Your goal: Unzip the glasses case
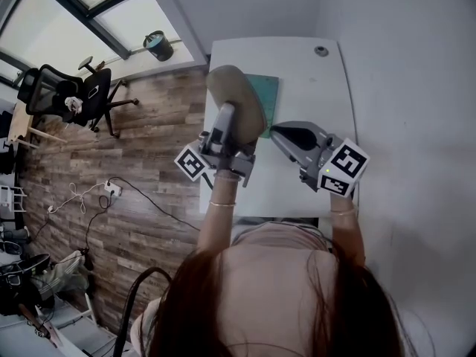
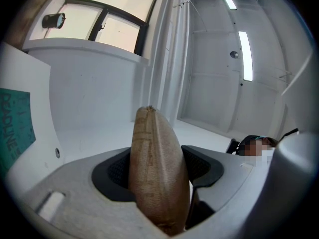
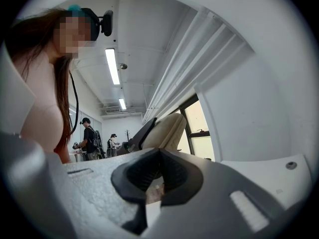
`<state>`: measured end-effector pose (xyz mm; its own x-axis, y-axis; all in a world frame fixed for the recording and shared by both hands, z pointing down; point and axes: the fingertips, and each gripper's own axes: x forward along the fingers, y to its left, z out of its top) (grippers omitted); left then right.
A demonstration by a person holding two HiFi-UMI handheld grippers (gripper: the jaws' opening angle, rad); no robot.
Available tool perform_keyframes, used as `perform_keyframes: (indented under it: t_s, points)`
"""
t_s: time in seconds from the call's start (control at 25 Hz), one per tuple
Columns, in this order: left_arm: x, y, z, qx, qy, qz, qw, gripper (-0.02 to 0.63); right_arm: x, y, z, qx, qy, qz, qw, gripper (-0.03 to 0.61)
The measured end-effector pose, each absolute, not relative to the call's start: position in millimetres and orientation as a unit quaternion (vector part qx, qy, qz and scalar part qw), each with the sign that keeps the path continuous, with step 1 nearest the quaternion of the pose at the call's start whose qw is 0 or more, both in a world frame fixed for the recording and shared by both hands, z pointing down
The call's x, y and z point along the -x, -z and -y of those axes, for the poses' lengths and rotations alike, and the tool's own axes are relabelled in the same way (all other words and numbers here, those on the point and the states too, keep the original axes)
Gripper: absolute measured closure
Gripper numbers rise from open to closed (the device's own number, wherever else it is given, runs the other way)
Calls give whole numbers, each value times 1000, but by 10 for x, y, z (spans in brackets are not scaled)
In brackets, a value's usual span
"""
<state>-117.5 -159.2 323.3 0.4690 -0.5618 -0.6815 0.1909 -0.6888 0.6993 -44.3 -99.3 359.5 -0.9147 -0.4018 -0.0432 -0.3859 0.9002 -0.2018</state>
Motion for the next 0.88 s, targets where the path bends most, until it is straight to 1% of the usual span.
perform_keyframes:
  t_s: [0.88]
  points:
    - [1157,-3356,1653,-736,531,125,400,322,448,-3711,930,186,104,-977,24,575]
